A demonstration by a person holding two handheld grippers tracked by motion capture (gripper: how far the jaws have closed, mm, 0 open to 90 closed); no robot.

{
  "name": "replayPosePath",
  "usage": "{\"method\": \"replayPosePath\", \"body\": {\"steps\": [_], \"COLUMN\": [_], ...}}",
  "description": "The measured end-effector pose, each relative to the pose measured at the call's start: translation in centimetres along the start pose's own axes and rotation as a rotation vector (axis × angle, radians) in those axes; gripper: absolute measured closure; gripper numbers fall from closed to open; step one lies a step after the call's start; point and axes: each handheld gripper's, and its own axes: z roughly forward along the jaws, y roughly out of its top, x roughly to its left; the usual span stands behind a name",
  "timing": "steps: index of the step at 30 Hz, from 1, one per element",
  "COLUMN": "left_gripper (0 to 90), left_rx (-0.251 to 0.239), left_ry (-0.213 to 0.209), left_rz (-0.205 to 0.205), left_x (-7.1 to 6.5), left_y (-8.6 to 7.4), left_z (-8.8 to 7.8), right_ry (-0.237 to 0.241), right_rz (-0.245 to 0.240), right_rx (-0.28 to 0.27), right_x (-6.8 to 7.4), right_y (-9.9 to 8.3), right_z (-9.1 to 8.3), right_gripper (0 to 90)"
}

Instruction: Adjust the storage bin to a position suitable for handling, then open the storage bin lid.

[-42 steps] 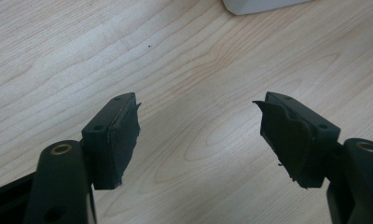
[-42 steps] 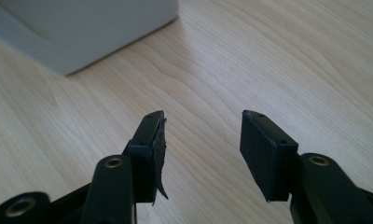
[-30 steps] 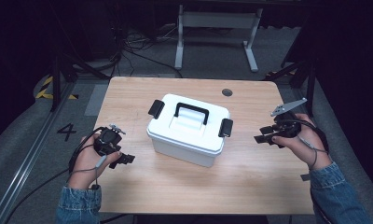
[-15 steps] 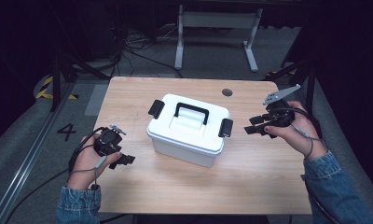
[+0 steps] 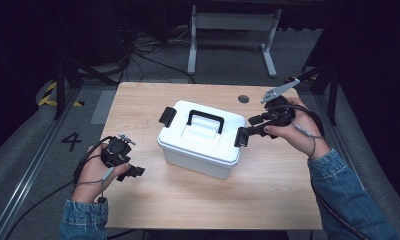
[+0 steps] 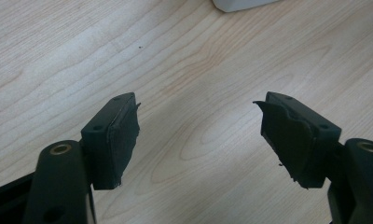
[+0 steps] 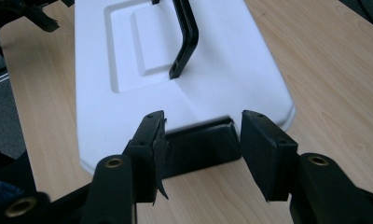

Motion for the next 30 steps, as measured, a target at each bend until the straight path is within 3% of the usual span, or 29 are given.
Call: {"method": "replayPosePath", "body": {"steps": [12, 21, 30], "left_gripper": [28.3, 28.2, 28.0], "left_rx": [-0.002, -0.001, 0.004], "left_ry": [-0.002, -0.005, -0.01], "left_rz": [-0.007, 0.003, 0.005], "left_x": [0.3, 0.3, 0.3], "left_y": [0.0, 0.3, 0.2], "left_z": [0.0, 0.1, 0.1], "right_ry": [0.024, 0.032, 0.05], "right_rz": [-0.045, -0.053, -0.063], "right_rx": [0.012, 0.042, 0.073], "right_x": [0.7, 0.7, 0.9], "right_y": [3.7, 5.0, 5.8], "right_z": [3.6, 6.1, 7.4], "right_gripper": [51.1, 52.7, 61.9]}}
